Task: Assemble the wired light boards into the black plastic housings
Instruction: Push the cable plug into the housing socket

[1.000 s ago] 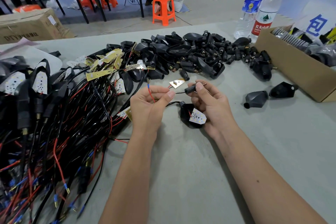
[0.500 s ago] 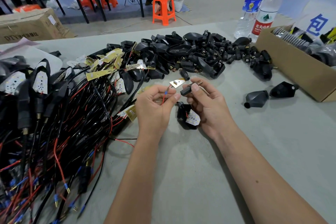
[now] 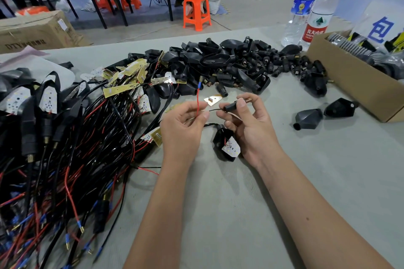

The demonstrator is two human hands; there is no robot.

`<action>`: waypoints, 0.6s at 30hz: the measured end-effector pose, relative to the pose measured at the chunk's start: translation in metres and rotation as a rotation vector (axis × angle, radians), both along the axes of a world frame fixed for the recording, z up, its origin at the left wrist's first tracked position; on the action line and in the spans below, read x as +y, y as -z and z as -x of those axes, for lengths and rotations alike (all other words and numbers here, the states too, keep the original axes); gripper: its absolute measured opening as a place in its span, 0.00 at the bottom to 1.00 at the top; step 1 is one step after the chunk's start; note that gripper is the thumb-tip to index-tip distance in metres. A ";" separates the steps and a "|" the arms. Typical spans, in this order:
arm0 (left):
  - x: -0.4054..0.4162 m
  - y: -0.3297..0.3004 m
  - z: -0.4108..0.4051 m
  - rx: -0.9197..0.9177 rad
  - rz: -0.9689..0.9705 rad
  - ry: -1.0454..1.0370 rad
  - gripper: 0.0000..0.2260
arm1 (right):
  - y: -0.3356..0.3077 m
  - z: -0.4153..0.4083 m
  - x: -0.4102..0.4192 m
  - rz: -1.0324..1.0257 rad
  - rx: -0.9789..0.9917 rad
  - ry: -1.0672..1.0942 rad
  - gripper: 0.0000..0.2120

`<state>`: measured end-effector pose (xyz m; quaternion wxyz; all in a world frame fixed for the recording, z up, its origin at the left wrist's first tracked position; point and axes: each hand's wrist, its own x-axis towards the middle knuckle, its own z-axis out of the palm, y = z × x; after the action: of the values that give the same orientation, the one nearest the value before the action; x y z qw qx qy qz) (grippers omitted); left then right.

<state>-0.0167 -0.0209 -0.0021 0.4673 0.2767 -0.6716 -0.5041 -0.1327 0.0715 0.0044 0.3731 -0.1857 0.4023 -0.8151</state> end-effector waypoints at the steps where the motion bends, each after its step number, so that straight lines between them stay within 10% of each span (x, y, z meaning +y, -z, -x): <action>1: 0.000 0.000 0.000 -0.006 0.004 -0.045 0.07 | -0.001 0.001 0.000 0.007 -0.015 0.007 0.01; 18: -0.001 -0.001 -0.002 -0.032 0.005 0.033 0.06 | 0.001 0.008 0.003 0.078 -0.068 0.033 0.06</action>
<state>-0.0151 -0.0218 -0.0011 0.4488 0.2725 -0.6846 -0.5056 -0.1411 0.0749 0.0036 0.3657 -0.1658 0.3602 -0.8420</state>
